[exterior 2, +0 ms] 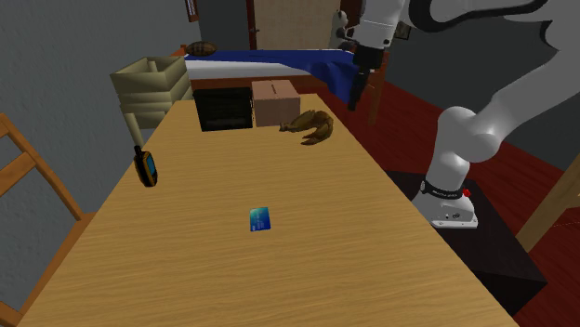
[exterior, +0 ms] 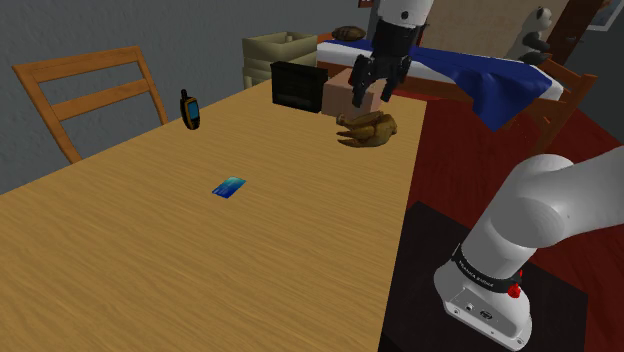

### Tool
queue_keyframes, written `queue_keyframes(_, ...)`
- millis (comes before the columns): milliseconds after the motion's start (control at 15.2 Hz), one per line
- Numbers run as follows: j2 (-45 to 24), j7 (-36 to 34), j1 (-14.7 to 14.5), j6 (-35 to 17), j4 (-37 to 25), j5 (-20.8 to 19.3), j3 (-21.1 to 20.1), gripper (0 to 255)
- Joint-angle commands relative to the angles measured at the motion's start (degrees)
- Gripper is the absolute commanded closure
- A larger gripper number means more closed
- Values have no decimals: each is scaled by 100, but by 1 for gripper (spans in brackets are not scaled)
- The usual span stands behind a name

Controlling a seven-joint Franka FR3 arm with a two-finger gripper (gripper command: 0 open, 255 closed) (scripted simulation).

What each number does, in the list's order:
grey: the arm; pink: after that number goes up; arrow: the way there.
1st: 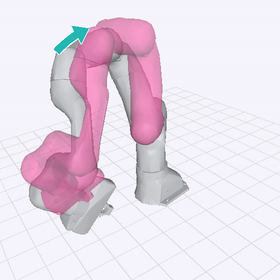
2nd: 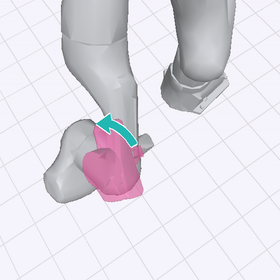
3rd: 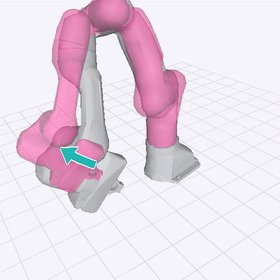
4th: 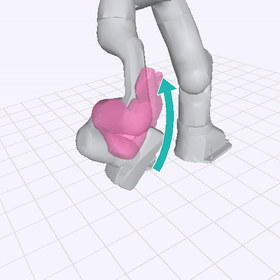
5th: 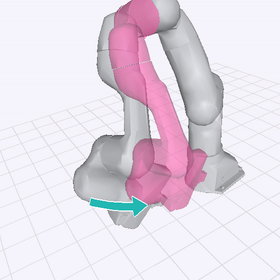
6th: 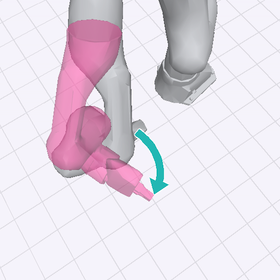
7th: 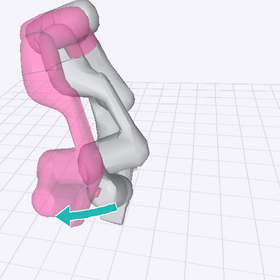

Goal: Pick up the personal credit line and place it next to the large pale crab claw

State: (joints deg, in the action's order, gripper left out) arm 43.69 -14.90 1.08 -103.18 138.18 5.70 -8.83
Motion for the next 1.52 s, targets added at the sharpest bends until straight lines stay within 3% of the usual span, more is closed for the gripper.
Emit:
queue_keyframes(0,-171,-663,43,-220,40,142,-395,0)
queue_keyframes(462,-1228,-2800,394,-915,-297,291,-1675,0)
queue_keyframes(792,-2341,-4462,827,-1309,-890,-53,-2590,0)
queue_keyframes(990,-3170,-5574,1107,-1449,-1375,-543,-3115,0)
queue_keyframes(1188,-4149,-6789,1258,-1459,-1962,-1284,-3512,0)
queue_keyframes(1452,-5537,-8318,977,-1223,-2909,-2364,-3559,0)
